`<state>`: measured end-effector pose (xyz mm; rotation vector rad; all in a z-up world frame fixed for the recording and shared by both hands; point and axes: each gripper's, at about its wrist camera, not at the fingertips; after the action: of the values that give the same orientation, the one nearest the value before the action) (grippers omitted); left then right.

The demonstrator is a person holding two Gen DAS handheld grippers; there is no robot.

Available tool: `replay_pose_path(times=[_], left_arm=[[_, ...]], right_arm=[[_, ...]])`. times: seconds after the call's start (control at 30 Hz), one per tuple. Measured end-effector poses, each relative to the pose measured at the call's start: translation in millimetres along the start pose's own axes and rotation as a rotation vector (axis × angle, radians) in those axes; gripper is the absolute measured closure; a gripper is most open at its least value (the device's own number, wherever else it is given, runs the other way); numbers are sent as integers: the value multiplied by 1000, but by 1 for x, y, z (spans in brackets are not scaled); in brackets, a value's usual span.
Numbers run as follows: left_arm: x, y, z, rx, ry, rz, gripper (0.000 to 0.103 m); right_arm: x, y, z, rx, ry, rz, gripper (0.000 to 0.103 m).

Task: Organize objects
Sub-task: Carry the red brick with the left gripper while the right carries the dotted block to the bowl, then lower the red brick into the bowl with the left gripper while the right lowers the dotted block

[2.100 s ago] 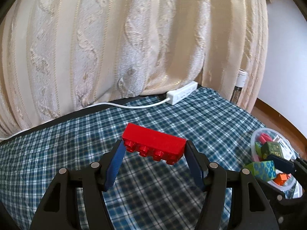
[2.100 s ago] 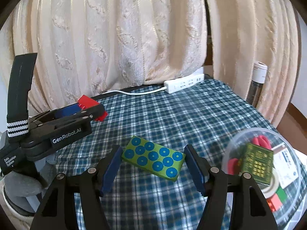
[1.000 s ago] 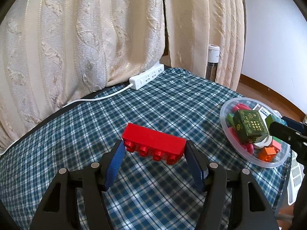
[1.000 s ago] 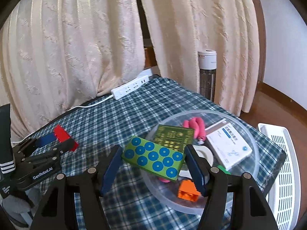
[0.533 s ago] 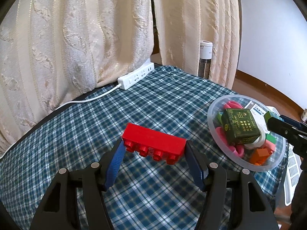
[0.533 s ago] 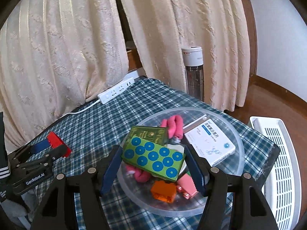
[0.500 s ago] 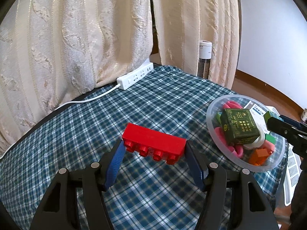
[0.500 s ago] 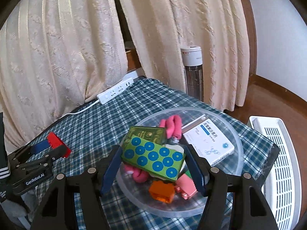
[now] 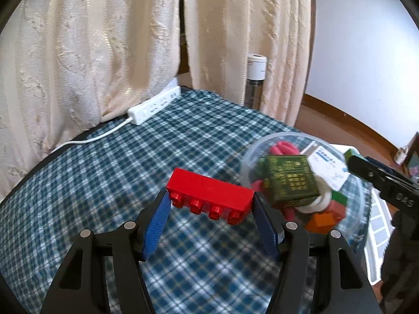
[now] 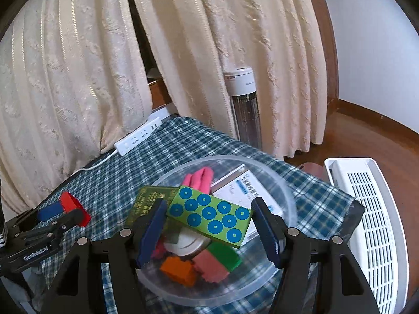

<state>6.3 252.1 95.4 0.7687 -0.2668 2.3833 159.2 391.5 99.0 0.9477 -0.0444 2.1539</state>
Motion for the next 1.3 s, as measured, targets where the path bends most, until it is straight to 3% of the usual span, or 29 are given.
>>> replay_pose_path(times=[0.4, 0.7, 1.3], left_arm=[[-3, -55, -6, -149, 43, -92, 39], [-8, -81, -19, -215, 79, -138, 38], [-13, -83, -39, -237, 130, -117, 39]], right_arm=[[2, -22, -8, 21, 5, -33, 34], [2, -33, -9, 44, 8, -41, 33], [2, -38, -14, 61, 19, -46, 33]])
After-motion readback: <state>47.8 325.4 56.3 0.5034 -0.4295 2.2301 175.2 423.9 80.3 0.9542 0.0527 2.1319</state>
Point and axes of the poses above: each gripper's, at about its wrist camera, not at the fingertips, and z roughly against the way its jaws point, y to its left, x to its top, and after that the axes turned 12 degrees about y, right-handed
